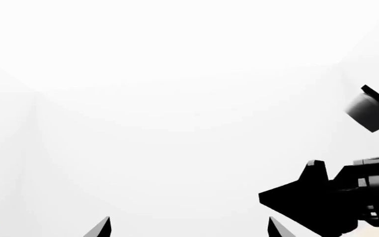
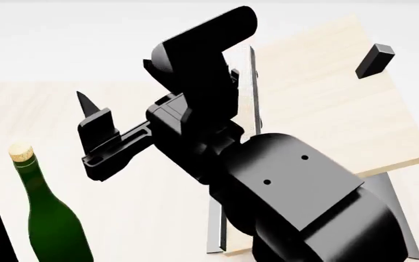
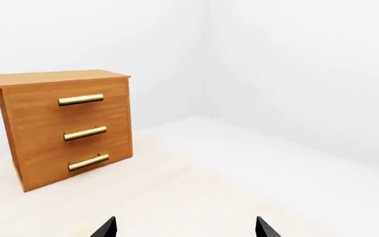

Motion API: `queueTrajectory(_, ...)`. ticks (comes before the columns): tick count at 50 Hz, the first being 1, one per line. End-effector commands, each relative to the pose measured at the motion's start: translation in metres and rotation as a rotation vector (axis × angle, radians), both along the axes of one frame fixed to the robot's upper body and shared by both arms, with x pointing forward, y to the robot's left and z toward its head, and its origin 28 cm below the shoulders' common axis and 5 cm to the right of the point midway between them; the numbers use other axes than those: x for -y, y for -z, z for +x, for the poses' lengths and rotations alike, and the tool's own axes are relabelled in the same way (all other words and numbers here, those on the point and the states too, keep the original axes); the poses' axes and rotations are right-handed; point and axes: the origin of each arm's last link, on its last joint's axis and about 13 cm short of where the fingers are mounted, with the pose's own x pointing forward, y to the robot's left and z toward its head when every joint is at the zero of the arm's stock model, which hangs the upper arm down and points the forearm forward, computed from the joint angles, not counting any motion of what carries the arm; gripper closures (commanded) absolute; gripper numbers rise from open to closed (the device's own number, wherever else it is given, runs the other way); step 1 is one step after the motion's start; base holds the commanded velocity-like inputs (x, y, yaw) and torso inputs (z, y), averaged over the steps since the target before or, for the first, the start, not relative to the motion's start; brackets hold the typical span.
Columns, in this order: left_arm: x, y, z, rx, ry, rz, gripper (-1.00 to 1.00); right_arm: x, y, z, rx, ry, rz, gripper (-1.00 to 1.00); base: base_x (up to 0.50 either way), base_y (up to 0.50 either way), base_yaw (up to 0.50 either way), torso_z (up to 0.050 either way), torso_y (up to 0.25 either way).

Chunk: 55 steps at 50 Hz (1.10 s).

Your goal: Put the wine bottle on the wine rack.

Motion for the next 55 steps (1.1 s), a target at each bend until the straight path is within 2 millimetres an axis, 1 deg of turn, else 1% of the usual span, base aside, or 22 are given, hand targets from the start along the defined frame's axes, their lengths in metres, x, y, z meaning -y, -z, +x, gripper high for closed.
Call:
queueTrajectory(1, 0.0, 0.0, 0.0, -0.001, 0.001, -0.002, -1.0, -0.003, -0.005, -0.001, -0.027, -0.091, -0.013, -1.0, 0.0, 0.0, 0.0, 0.0, 0.0)
queueTrajectory(8, 0.0, 0.001, 0.0, 0.0, -0.001, -0.001, -1.0, -0.007, -0.003, 0.002, -0.092, -0.175, -0.026, -1.0, 0.0, 0.0, 0.0, 0.0, 0.0)
queueTrajectory(16, 0.0, 0.002, 0.001, -0.001, 0.0, -0.002, -1.0, -0.01, -0.001, 0.009, -0.148, -0.176, -0.023, -1.0, 0.0, 0.0, 0.0, 0.0, 0.0)
queueTrajectory(22, 0.0, 0.001, 0.001, -0.001, 0.001, -0.002, -1.0, -0.013, 0.005, 0.008, -0.197, -0.209, -0.073, -1.0, 0.0, 0.0, 0.0, 0.0, 0.0)
queueTrajectory(23, 0.0, 0.002, 0.001, -0.001, 0.001, -0.001, -1.0, -0.014, 0.007, 0.009, -0.234, -0.198, -0.08, -1.0, 0.0, 0.0, 0.0, 0.0, 0.0)
queueTrajectory(29, 0.0, 0.001, 0.001, -0.001, 0.001, -0.001, -1.0, -0.015, 0.01, 0.009, -0.269, -0.214, -0.107, -1.0, 0.0, 0.0, 0.0, 0.0, 0.0)
queueTrajectory(41, 0.0, 0.001, 0.0, -0.001, 0.002, 0.001, -1.0, -0.021, 0.017, 0.005, -0.283, -0.239, -0.158, -1.0, 0.0, 0.0, 0.0, 0.0, 0.0)
queueTrajectory(46, 0.0, 0.001, 0.001, -0.002, 0.003, 0.0, -1.0, -0.026, 0.022, 0.007, -0.284, -0.247, -0.163, -1.0, 0.0, 0.0, 0.0, 0.0, 0.0)
queueTrajectory(52, 0.001, 0.002, 0.001, -0.005, 0.004, 0.001, -1.0, -0.031, 0.028, 0.016, -0.294, -0.237, -0.149, -1.0, 0.0, 0.0, 0.0, 0.0, 0.0)
queueTrajectory(55, 0.001, 0.002, 0.001, -0.004, 0.005, 0.002, -1.0, -0.033, 0.028, 0.017, -0.294, -0.236, -0.146, -1.0, 0.0, 0.0, 0.0, 0.0, 0.0)
